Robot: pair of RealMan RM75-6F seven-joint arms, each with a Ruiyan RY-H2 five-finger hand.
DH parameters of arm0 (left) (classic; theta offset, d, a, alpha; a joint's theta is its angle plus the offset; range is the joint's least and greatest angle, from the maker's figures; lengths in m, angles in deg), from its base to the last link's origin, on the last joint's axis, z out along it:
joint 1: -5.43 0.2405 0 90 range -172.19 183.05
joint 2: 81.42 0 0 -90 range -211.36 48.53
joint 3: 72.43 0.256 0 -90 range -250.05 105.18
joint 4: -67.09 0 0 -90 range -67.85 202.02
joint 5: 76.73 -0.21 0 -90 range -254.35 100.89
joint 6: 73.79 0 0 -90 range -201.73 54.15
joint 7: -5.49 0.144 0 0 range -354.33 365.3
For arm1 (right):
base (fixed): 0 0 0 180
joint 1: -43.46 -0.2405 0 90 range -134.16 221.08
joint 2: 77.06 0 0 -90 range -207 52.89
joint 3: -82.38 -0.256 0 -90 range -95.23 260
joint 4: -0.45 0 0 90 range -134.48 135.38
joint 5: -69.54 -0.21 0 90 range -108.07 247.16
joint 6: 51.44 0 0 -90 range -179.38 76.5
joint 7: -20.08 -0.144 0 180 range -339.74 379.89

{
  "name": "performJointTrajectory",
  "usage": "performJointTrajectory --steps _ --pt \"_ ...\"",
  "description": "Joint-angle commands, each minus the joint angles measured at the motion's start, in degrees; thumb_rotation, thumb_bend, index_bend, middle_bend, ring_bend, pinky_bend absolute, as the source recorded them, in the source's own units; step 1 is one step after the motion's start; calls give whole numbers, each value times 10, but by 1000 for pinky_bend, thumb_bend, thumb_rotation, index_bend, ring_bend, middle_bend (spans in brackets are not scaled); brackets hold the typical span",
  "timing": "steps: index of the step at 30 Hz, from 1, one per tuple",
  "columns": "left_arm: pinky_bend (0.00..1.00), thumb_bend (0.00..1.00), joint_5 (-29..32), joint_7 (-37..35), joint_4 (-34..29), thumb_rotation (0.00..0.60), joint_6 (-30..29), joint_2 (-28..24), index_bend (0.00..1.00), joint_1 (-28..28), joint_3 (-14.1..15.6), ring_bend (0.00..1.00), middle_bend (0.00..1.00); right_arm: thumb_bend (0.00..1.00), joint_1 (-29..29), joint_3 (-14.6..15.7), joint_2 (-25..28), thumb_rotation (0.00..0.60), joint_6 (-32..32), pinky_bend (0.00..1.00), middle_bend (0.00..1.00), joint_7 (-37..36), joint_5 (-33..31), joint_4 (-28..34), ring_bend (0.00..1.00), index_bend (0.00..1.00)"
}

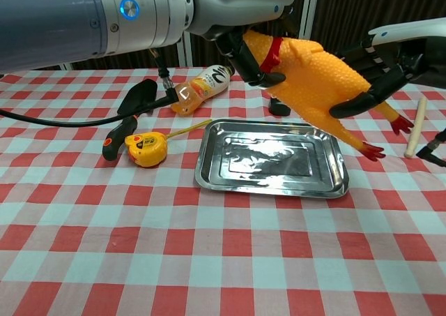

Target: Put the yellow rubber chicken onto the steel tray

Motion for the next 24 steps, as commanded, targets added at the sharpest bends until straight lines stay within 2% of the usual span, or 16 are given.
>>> performJointTrajectory --steps 1,7,11,12,17,20,24 --pt "848 566 -3 -4 2 600 -1 1 585 0 1 653 721 349 -4 0 -1 600 -2 256 277 5 -6 -3 285 392" --pt "848 558 -1 -11 7 600 9 1 585 -1 10 653 720 522 -9 2 -8 600 3 407 396 21 -21 -5 411 561" --pt "848 558 -5 -20 9 600 11 1 585 1 15 653 720 607 -10 8 -13 600 13 531 510 37 -33 -9 529 694" --pt "848 558 -4 -21 10 600 14 1 585 1 16 653 720 612 -11 9 -14 600 15 539 517 41 -35 -9 536 702" --pt "848 558 -5 -20 11 600 16 2 585 -3 18 653 720 760 -8 13 -20 600 28 697 704 53 -35 -9 710 904" --pt "848 558 -8 -21 7 600 9 1 585 -3 17 653 720 822 -7 12 -23 600 35 738 764 58 -29 -10 766 976" --pt "848 558 -11 -22 7 600 5 2 587 -2 18 656 722 835 3 8 -20 600 42 745 778 48 -18 -4 774 982"
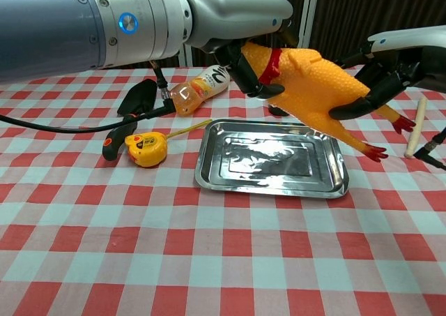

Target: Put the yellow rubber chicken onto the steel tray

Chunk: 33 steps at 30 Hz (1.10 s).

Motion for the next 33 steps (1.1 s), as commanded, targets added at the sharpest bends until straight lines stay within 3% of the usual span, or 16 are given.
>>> performJointTrajectory --steps 1,3,8,9,11,14,16,33 --pt "848 558 -1 2 3 600 -2 2 587 -1 1 657 723 836 8 -4 4 600 -1 734 766 -13 10 3 742 934" --pt "848 558 -1 2 5 600 -7 4 588 0 1 657 723 835 11 -4 12 600 -14 670 692 -25 23 4 645 788" --pt "848 558 -3 9 16 600 -17 8 590 0 1 657 725 817 20 -5 52 600 -75 402 404 -72 75 9 327 313" --pt "848 558 -2 9 17 600 -18 9 590 0 0 657 726 784 21 -6 61 600 -88 372 373 -81 84 10 290 260" --pt "848 558 -2 11 21 600 -20 10 591 -1 -2 659 727 600 23 -8 77 600 -107 313 318 -97 99 10 211 164" --pt "848 558 -5 15 23 600 -23 13 592 -3 -3 662 729 423 25 -9 94 600 -125 293 277 -112 118 9 164 116" --pt "848 558 -6 16 24 600 -24 14 592 -3 -4 664 729 388 26 -11 100 600 -131 293 262 -121 124 9 153 103" --pt "848 559 -10 28 53 600 -25 47 595 -14 -7 667 731 378 9 -5 90 600 -143 293 255 -117 104 -7 154 141"
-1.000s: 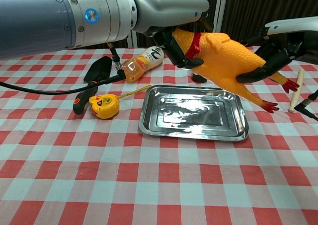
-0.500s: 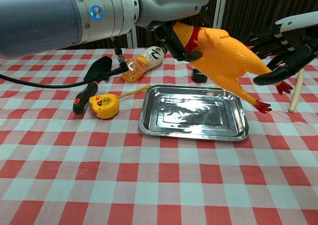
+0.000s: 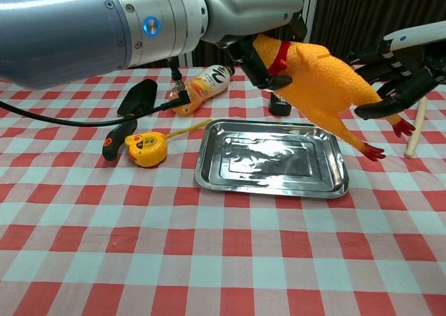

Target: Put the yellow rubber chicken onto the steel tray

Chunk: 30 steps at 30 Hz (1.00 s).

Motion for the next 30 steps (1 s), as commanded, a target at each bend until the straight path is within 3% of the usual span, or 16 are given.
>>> performJointTrajectory --steps 1,7,12,20,25,30 --pt "848 559 1 0 11 600 2 12 596 -3 -1 667 731 379 -6 0 -4 600 2 293 255 5 -9 -1 158 144" --pt "848 559 -1 6 25 600 3 26 595 -9 -3 667 730 379 -13 2 -6 600 9 293 255 19 -24 4 170 156" --pt "848 558 -5 0 25 600 4 29 595 -8 -6 667 730 391 -12 1 -11 600 18 328 281 16 -36 4 248 262" --pt "848 559 -13 -22 11 600 12 17 595 -1 -8 667 730 582 -8 -3 -22 600 29 416 427 7 -32 1 404 448" --pt "848 558 -17 -35 4 600 16 11 595 3 -10 667 731 772 -4 -3 -33 600 49 545 609 12 -31 -3 616 657" --pt "848 558 -25 -43 -3 600 17 6 595 7 -8 667 731 865 -3 -1 -40 600 66 635 742 27 -41 -2 755 829"
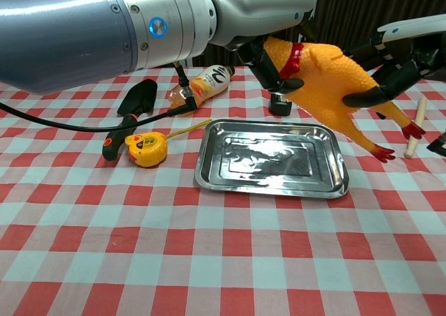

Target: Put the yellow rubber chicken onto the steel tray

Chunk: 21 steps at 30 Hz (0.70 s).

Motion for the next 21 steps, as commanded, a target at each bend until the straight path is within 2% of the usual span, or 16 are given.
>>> performJointTrajectory --steps 1,5,7,9,11,13,14,16,18,20,21 --pt "848 558 -2 -4 -2 600 1 -2 595 2 1 667 731 884 0 0 -5 600 8 647 764 7 -7 1 776 859" --pt "848 558 -7 -7 -1 600 1 -6 596 5 2 667 731 925 0 0 -10 600 21 669 810 18 -14 2 820 923" --pt "848 558 -12 -10 0 600 2 -7 596 6 4 667 731 926 1 3 -10 600 24 666 811 25 -11 5 790 915" --pt "848 558 -16 -12 0 600 1 -7 596 8 4 667 731 926 2 3 -5 600 17 626 769 21 -7 11 695 834" --pt "848 558 -21 -15 0 600 2 -8 596 9 5 667 731 904 4 4 1 600 11 536 625 17 3 14 525 616" --pt "848 558 -31 -17 0 600 0 -9 596 11 7 667 732 775 8 5 14 600 -3 420 450 7 17 20 352 364" --pt "848 558 -37 -18 1 600 -1 -9 596 12 8 667 732 704 9 5 19 600 -8 372 382 3 24 20 287 271" --pt "848 558 -48 -19 4 600 -4 -9 598 16 11 667 733 508 10 9 33 600 -24 248 206 1 38 21 117 62" --pt "848 558 -56 -22 6 600 -5 -8 598 18 13 667 733 376 10 12 40 600 -29 185 107 4 49 20 31 1" --pt "848 558 -61 -25 8 600 -5 -8 598 21 14 667 733 258 11 16 45 600 -34 150 39 6 57 19 0 0" --pt "848 558 -63 -27 9 600 -5 -8 598 22 14 667 733 230 11 16 46 600 -35 142 24 6 59 18 0 0"
